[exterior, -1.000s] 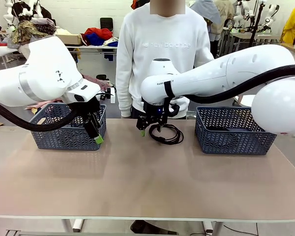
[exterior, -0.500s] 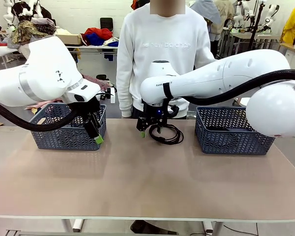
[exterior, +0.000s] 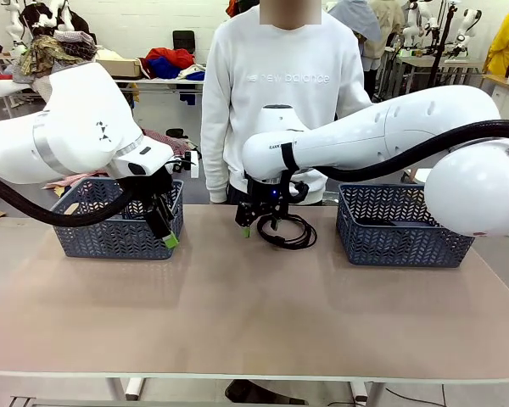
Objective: Organize the cables according to human instructions.
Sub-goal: Pick up a bundle of cables and place it in the basket indicated by the human.
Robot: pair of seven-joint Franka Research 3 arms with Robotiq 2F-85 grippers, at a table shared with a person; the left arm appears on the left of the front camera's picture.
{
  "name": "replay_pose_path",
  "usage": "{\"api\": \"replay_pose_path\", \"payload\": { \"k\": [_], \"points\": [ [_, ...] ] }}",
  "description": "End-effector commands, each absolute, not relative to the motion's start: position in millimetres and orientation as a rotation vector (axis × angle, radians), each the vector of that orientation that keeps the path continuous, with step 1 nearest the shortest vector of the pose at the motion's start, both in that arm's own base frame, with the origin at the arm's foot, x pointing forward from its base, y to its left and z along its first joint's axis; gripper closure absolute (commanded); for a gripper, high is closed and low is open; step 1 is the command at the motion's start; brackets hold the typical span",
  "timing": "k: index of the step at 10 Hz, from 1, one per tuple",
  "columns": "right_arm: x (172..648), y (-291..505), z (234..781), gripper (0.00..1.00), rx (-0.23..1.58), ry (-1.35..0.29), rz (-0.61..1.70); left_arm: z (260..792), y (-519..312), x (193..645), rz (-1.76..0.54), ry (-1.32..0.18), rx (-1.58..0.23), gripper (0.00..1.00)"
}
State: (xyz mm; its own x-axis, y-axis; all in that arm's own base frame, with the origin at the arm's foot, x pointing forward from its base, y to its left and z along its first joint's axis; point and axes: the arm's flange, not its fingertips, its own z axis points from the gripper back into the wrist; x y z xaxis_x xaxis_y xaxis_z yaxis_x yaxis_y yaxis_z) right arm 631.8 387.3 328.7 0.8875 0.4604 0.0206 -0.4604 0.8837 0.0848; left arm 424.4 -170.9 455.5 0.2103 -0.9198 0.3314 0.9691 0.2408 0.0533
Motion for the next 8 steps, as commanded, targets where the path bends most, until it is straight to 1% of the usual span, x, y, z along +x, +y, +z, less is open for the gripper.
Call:
{"api": "replay_pose_path", "payload": {
  "k": [1,8],
  "points": [
    [633,389,330,0.0,0.088,0.0,0.478,457,-169,423,-1.318,-0.317,-0.176,0.0],
    [647,394,316,0.0,0.07,-0.005,0.457,457,-169,423,-1.318,-0.317,-0.176,0.0]
  ]
}}
